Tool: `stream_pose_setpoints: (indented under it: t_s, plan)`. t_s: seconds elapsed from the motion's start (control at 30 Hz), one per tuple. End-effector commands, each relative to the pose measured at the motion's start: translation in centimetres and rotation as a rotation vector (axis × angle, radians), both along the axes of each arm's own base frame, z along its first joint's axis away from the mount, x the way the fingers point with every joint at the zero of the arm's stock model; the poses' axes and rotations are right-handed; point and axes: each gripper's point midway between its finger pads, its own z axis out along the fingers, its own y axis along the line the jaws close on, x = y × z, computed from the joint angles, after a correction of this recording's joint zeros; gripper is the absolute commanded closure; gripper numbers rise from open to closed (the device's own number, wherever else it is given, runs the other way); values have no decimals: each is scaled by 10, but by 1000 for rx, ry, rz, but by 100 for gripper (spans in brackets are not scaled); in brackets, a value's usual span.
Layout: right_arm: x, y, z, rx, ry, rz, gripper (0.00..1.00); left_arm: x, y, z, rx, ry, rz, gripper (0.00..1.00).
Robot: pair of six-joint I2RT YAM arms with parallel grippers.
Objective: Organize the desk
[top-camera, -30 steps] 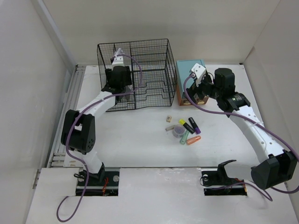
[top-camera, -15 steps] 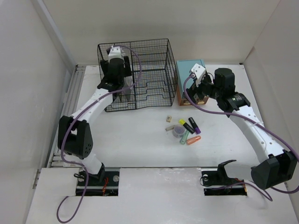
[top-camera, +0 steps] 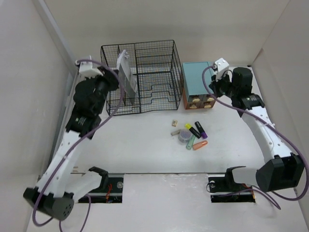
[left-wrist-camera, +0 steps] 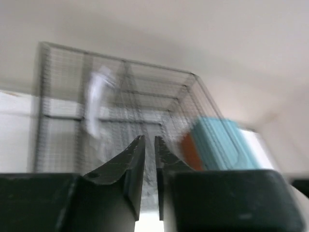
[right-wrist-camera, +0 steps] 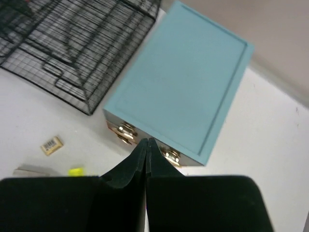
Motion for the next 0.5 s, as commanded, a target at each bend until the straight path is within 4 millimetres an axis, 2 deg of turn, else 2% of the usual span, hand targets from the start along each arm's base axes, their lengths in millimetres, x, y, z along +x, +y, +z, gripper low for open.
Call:
stream_pose_setpoints:
  t_s: [0.0, 0.03, 0.07, 0.1, 0.13, 0.17, 0.2, 0.23, 0.27, 0.33, 0.4, 0.43, 0.47]
  plan:
    - [12, -18, -13, 79, 92, -67, 100, -45, -55, -33, -89, 52, -310, 86]
    - [2, -15, -31, 99, 193, -27, 100, -54, -61, -38, -98, 51, -347, 76]
    - [-3, -10, -40, 110, 250, 3, 100, -63, -67, -46, -105, 63, -384, 68]
    - [-3, -8, -57, 102, 307, 37, 100, -76, -72, -60, -102, 73, -420, 47]
    - [-10, 1, -62, 141, 346, 110, 100, -83, -77, -63, -132, 78, -447, 37]
    - [-14, 4, -71, 156, 377, 132, 71, -89, -80, -70, -138, 91, -467, 32]
    - [-19, 5, -83, 165, 408, 124, 51, -96, -83, -78, -147, 90, -487, 30]
    - [-21, 10, -96, 191, 459, 141, 42, -102, -89, -85, -156, 98, -511, 25]
    - [-22, 14, -99, 213, 482, 154, 21, -106, -92, -89, -174, 106, -525, 25]
    - [-29, 17, -117, 246, 550, 151, 17, -114, -99, -101, -187, 110, -544, 25]
    - [-25, 17, -121, 289, 541, 137, 17, -119, -107, -107, -201, 121, -564, 25]
    - [-31, 20, -130, 330, 582, 119, 17, -120, -110, -106, -214, 113, -570, 25]
    - [-32, 23, -128, 358, 581, 119, 17, -124, -114, -113, -209, 127, -577, 25]
